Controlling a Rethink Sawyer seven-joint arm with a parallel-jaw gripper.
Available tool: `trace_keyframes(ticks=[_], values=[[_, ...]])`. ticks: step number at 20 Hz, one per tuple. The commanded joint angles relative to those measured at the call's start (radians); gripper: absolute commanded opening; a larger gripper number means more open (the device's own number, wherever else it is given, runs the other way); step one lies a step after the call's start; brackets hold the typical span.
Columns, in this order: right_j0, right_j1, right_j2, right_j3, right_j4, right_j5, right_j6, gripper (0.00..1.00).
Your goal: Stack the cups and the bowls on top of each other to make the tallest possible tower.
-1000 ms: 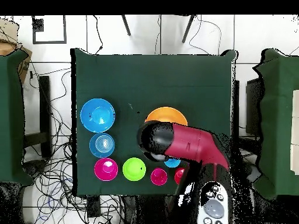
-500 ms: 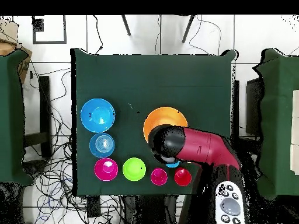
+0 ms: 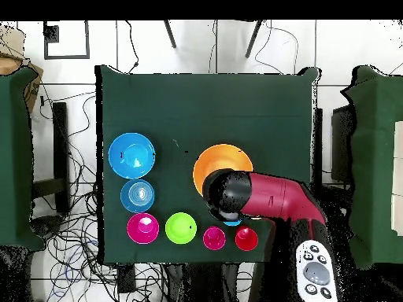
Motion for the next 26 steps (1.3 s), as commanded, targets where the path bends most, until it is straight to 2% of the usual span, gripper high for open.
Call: trace_keyframes(ticks=[1,13,26], values=[[-0.053,0.038,0.135,0.042,-0.105,-0.067,-0.165,1.00],[-0.099,0.047,0.170,0.038,-0.153,-0.059,-0.139,1.00],[-0.104,0.021,0.206,0.034,-0.123,0.002,-0.117,1.00]])
